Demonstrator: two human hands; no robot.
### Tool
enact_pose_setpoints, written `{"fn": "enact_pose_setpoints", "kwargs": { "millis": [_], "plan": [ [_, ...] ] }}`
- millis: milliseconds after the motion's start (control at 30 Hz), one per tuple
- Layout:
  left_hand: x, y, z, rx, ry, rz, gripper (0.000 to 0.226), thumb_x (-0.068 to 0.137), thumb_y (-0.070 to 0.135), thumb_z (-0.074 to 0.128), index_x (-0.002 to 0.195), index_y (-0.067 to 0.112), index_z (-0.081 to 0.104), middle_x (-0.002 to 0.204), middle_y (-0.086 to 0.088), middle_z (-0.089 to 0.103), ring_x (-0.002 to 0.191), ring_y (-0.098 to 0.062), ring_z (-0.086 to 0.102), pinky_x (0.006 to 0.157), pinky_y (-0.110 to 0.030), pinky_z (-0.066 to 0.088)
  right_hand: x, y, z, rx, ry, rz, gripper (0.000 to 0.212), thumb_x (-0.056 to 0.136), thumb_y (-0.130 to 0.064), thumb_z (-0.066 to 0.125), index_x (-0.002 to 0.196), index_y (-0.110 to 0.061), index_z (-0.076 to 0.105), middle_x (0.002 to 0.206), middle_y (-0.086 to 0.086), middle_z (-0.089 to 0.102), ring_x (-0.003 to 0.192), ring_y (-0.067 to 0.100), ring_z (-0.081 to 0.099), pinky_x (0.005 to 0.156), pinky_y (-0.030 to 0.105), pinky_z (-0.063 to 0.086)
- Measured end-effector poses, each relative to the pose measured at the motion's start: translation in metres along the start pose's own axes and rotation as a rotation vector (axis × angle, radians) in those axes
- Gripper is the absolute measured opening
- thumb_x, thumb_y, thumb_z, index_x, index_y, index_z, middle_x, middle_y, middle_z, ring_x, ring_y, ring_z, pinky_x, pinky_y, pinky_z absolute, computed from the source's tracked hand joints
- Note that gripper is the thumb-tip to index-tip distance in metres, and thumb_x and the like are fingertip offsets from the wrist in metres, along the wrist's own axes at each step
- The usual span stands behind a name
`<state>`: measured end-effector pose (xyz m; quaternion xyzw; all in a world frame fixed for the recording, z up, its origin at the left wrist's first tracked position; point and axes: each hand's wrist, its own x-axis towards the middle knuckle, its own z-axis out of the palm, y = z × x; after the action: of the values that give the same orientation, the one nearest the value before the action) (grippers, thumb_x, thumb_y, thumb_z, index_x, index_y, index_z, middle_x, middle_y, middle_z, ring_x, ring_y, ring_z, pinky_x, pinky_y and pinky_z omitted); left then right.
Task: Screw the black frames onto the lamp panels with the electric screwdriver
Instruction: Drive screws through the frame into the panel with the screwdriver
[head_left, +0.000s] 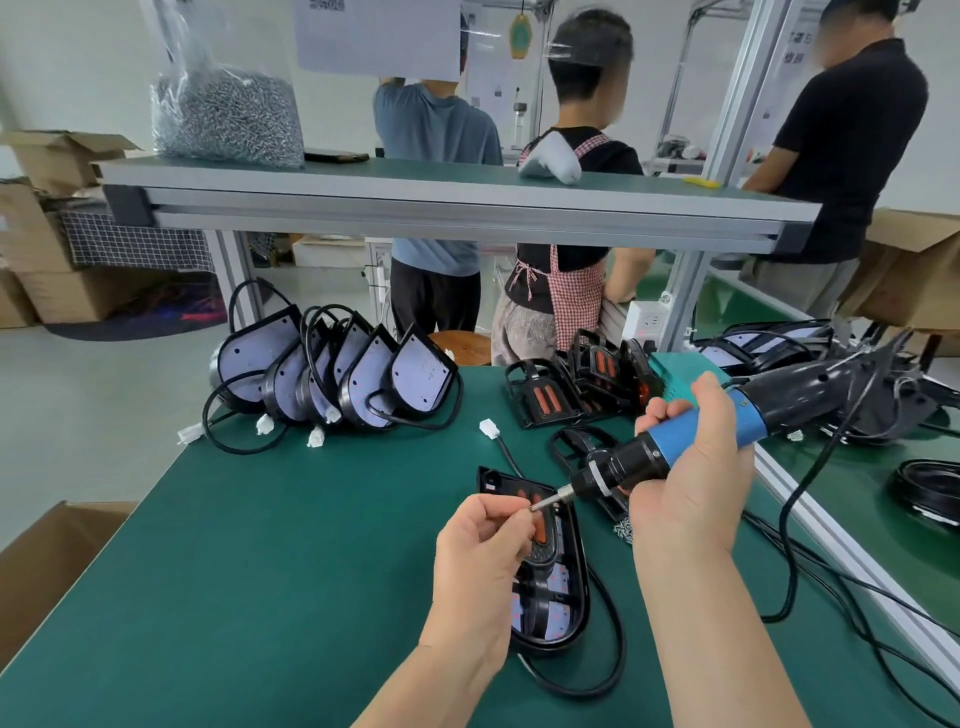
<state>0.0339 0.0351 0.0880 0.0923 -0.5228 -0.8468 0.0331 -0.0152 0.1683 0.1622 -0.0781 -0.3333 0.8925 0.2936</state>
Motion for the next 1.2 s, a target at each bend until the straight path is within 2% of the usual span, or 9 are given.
{"fn": "enact_pose_setpoints", "kwargs": {
  "millis": [100, 200, 333, 467, 633, 833, 967, 1100, 1200],
  "plan": [
    [-0.001, 0.005, -0.006, -0.175, -0.093, -0.177, 0.021, 0.091, -0.011, 0.059, 0.078, 0.002, 0.069, 0.077, -0.013, 0.064, 0.066, -0.015, 0.056, 0.064, -0.023, 0.051, -0.002, -0.003, 0.001, 0.015, -0.135, 0.025, 0.016, 0.092, -0.018, 0.071, 0.097, -0.016, 0.055, 0.069, -0.002, 0.053, 0.063, 0.016, 0.057, 0.061, 0.025, 0.050],
    [-0.007, 0.002, -0.008, -0.053, -0.052, -0.125, 0.016, 0.089, -0.011, 0.062, 0.082, 0.003, 0.067, 0.077, -0.013, 0.063, 0.067, -0.016, 0.054, 0.070, -0.028, 0.048, -0.007, -0.006, 0.003, -0.019, -0.207, 0.003, 0.021, 0.090, -0.017, 0.071, 0.100, -0.014, 0.053, 0.070, 0.000, 0.052, 0.062, 0.015, 0.054, 0.061, 0.026, 0.049],
    [-0.020, -0.006, -0.004, 0.172, 0.059, 0.124, 0.020, 0.089, -0.005, 0.065, 0.080, 0.012, 0.070, 0.068, -0.001, 0.065, 0.064, -0.010, 0.053, 0.063, -0.017, 0.045, -0.017, -0.005, 0.005, -0.083, -0.051, -0.049, 0.017, 0.090, -0.022, 0.073, 0.095, -0.016, 0.058, 0.067, -0.003, 0.055, 0.063, 0.016, 0.061, 0.067, 0.027, 0.053],
    [-0.020, -0.011, -0.002, 0.231, 0.089, 0.226, 0.030, 0.090, -0.003, 0.066, 0.077, 0.024, 0.071, 0.070, 0.001, 0.069, 0.064, -0.006, 0.056, 0.060, -0.013, 0.046, -0.012, -0.005, 0.002, -0.077, 0.073, -0.013, 0.016, 0.092, -0.024, 0.072, 0.098, -0.016, 0.060, 0.068, -0.002, 0.056, 0.066, 0.017, 0.066, 0.071, 0.028, 0.056],
    [-0.016, -0.012, 0.000, 0.222, 0.052, 0.214, 0.033, 0.090, -0.003, 0.068, 0.082, 0.029, 0.072, 0.078, -0.001, 0.073, 0.070, -0.009, 0.060, 0.063, -0.015, 0.050, -0.006, -0.003, 0.000, -0.097, 0.060, -0.007, 0.018, 0.091, -0.024, 0.073, 0.097, -0.014, 0.059, 0.071, -0.001, 0.056, 0.068, 0.018, 0.065, 0.068, 0.026, 0.055],
    [-0.006, -0.012, -0.006, 0.191, 0.006, 0.156, 0.034, 0.087, -0.003, 0.071, 0.110, 0.020, 0.063, 0.090, -0.007, 0.077, 0.085, -0.017, 0.072, 0.073, -0.016, 0.053, -0.001, -0.001, 0.002, -0.102, 0.008, -0.040, 0.018, 0.092, -0.021, 0.072, 0.096, -0.012, 0.057, 0.069, -0.001, 0.057, 0.069, 0.020, 0.064, 0.069, 0.027, 0.055],
    [0.000, -0.015, -0.009, 0.233, -0.042, 0.112, 0.038, 0.089, -0.003, 0.069, 0.116, 0.021, 0.059, 0.096, -0.004, 0.078, 0.092, -0.018, 0.073, 0.074, -0.018, 0.053, 0.003, 0.000, 0.004, -0.127, -0.033, -0.079, 0.017, 0.093, -0.020, 0.071, 0.094, -0.012, 0.056, 0.066, -0.001, 0.057, 0.067, 0.019, 0.064, 0.066, 0.028, 0.053],
    [0.008, -0.013, -0.011, 0.289, -0.070, 0.094, 0.038, 0.091, -0.004, 0.065, 0.117, 0.022, 0.057, 0.099, -0.001, 0.078, 0.094, -0.020, 0.072, 0.084, -0.023, 0.049, 0.006, 0.001, 0.003, -0.143, -0.074, -0.095, 0.016, 0.093, -0.019, 0.070, 0.093, -0.013, 0.055, 0.063, -0.002, 0.056, 0.065, 0.019, 0.064, 0.065, 0.029, 0.053],
    [0.012, -0.013, -0.009, 0.365, -0.086, 0.072, 0.039, 0.091, -0.003, 0.064, 0.117, 0.025, 0.056, 0.098, 0.004, 0.078, 0.093, -0.015, 0.073, 0.082, -0.022, 0.050, 0.008, 0.001, 0.000, -0.157, -0.101, -0.097, 0.015, 0.093, -0.019, 0.070, 0.095, -0.013, 0.056, 0.062, -0.003, 0.057, 0.064, 0.018, 0.064, 0.064, 0.029, 0.054]
  ]
}}
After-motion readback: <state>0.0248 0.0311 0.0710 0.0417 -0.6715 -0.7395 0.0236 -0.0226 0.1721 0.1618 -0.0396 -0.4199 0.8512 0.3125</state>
